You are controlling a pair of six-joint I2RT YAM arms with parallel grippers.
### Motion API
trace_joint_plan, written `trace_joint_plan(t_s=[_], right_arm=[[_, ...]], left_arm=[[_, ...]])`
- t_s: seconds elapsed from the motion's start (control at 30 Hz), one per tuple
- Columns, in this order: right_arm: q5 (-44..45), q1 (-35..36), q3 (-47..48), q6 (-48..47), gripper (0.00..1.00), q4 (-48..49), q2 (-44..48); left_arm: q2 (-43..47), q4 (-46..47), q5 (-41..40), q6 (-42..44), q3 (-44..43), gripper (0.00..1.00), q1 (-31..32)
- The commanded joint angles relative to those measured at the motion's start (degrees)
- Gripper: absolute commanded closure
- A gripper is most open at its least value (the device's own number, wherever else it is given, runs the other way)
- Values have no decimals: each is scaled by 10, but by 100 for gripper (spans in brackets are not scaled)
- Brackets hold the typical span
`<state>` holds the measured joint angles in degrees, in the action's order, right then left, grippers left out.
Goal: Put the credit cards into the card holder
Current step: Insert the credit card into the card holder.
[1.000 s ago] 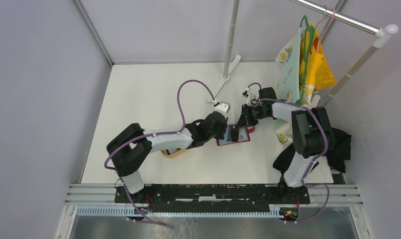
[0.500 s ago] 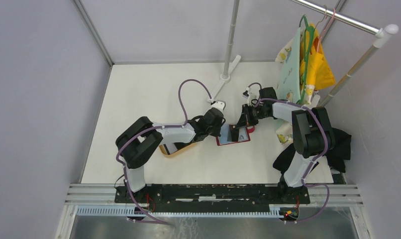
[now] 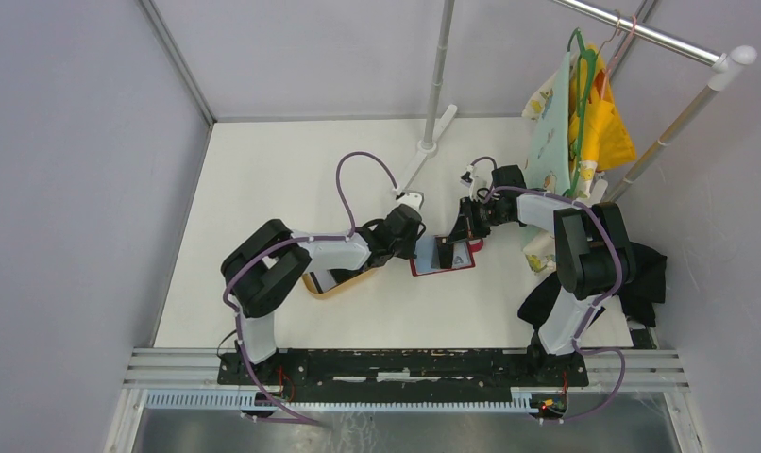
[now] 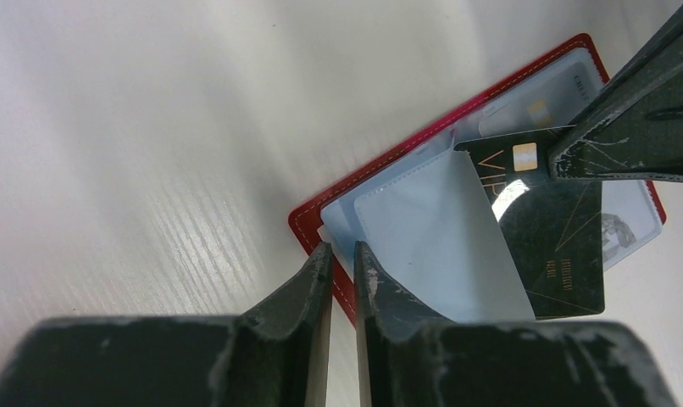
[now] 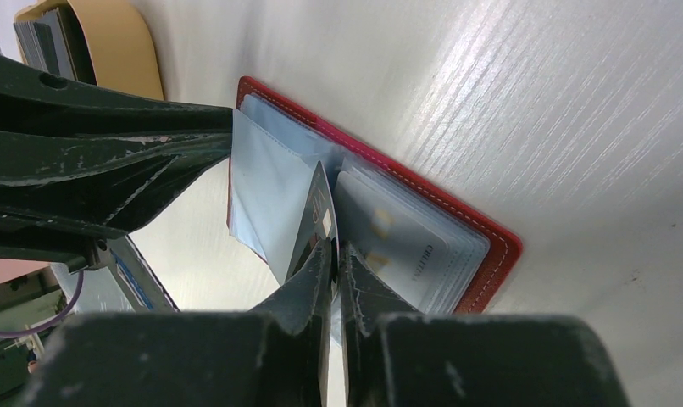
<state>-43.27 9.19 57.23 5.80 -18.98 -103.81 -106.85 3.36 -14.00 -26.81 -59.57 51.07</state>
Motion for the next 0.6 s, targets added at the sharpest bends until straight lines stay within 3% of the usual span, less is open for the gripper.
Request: trace_joint_plan(t_s=[0.0,0.57], right_arm=[[6,-3,14,-3,92,-3,15],[-24,-3,1,4,94,24,-15]], left_arm=[[-8,13,-11,-20,2,79,-1],[86,28,45,-39,43,77,6]])
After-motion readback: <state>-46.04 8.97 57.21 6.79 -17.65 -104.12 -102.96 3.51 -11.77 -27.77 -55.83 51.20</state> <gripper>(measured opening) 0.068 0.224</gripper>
